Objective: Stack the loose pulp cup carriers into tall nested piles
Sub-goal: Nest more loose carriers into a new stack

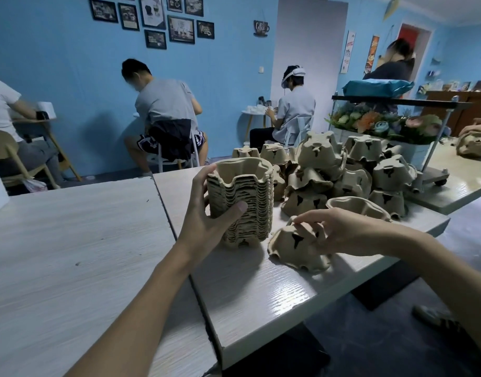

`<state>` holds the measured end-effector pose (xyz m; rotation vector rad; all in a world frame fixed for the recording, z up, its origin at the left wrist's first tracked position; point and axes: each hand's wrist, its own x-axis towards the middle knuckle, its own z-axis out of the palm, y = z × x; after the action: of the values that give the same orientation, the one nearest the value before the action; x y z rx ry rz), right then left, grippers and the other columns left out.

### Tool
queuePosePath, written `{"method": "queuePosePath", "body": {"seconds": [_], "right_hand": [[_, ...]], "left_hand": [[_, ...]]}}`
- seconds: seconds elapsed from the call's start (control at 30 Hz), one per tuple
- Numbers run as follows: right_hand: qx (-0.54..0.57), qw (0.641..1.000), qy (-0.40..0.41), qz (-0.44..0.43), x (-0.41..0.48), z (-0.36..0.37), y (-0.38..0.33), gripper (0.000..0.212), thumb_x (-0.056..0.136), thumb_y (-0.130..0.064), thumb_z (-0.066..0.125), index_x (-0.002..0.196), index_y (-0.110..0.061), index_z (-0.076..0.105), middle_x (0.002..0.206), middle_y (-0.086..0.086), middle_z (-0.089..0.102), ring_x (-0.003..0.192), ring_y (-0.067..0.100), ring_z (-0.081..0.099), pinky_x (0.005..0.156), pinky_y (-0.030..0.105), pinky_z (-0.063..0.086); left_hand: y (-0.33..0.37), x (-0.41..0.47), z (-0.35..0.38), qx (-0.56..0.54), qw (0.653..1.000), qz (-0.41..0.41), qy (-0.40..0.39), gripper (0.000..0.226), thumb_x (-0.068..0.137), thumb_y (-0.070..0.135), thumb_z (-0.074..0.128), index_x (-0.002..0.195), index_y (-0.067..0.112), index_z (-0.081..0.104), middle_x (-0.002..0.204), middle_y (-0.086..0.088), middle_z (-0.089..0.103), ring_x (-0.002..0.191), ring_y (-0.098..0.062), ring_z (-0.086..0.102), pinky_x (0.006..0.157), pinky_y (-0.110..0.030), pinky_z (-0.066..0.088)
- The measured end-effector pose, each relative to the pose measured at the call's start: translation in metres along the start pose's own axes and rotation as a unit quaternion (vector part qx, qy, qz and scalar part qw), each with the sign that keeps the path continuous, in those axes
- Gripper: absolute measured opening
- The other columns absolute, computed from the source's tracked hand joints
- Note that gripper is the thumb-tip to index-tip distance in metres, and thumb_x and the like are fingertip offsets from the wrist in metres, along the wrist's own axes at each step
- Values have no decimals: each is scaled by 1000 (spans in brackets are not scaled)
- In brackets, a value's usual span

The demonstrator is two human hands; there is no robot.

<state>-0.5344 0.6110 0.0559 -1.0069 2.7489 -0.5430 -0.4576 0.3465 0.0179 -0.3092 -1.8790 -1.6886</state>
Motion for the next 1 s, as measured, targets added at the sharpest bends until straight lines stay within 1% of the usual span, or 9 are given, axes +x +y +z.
{"method": "queuePosePath", "body": {"seconds": [0.07, 0.17, 0.3, 0.4, 0.5, 0.63, 0.77, 0.87, 1.0], "right_hand": [[-21, 999, 31, 0, 6, 6, -1, 58, 81, -36, 78, 134, -34, 54, 114, -13, 61, 92, 0, 57, 79, 21, 46], [-61, 995, 78, -15, 12, 11, -4, 55, 80, -41, 78, 129, -29, 56, 123, -5, 50, 102, 10, 53, 89, 26, 46], [-61, 993, 87, -48, 17, 13, -10, 60, 83, -40, 75, 137, -28, 51, 137, -13, 47, 122, 16, 39, 101, 37, 41], [-53, 993, 87, -61, 21, 14, -14, 48, 86, -27, 74, 130, -26, 57, 118, -5, 62, 107, 17, 54, 91, 35, 47], [-36, 992, 109, -56, 17, 13, -9, 42, 84, -20, 75, 124, -24, 60, 108, -1, 64, 96, 16, 59, 84, 33, 50], [65, 981, 180, -20, 5, 10, 2, 60, 84, -9, 73, 136, -26, 47, 117, 1, 58, 103, 14, 58, 88, 34, 54], [228, 925, 304, -19, -1, 28, 2, 74, 84, 2, 70, 143, -26, 35, 105, 0, 54, 101, 16, 61, 91, 35, 56], [238, 926, 292, -11, 0, 45, 4, 95, 78, -2, 78, 149, -32, 22, 100, 1, 55, 97, 19, 64, 88, 33, 56], [216, 949, 230, 21, 2, 49, 12, 114, 66, -24, 90, 148, -47, 14, 114, 4, 47, 98, 17, 59, 89, 27, 51]], "left_hand": [[-1, 0, 0, -5, 1000, -2, -1, 70, 80, 25, 77, 137, 39, 39, 124, -1, 63, 112, -17, 62, 79, -27, 57], [-2, 0, 1, -15, 1000, -4, 2, 72, 79, 23, 76, 140, 35, 38, 120, 1, 64, 110, -15, 63, 76, -24, 56], [-1, 0, 1, -16, 1000, -5, 0, 72, 80, 24, 76, 140, 34, 38, 124, -1, 63, 112, -15, 62, 77, -24, 56], [-2, 1, 1, -18, 1000, -5, 1, 72, 80, 21, 76, 140, 32, 38, 119, 3, 65, 111, -14, 63, 77, -25, 57], [-2, 0, 0, -14, 1000, -4, 1, 73, 79, 24, 77, 140, 33, 38, 119, 1, 65, 111, -17, 63, 81, -30, 58], [-2, 1, 1, -15, 1000, -5, 4, 73, 78, 24, 77, 140, 32, 38, 122, -3, 63, 111, -16, 62, 79, -26, 56], [-2, 0, 1, -21, 1000, -9, 5, 73, 78, 23, 76, 140, 32, 38, 122, -1, 63, 110, -13, 63, 75, -24, 57], [0, -1, 1, -18, 1000, -8, 2, 72, 79, 24, 76, 139, 34, 39, 123, -1, 63, 111, -12, 63, 77, -26, 57], [-1, 0, 1, -12, 1000, -7, 3, 71, 79, 24, 76, 139, 34, 39, 122, -1, 62, 110, -13, 63, 79, -30, 58]]}}
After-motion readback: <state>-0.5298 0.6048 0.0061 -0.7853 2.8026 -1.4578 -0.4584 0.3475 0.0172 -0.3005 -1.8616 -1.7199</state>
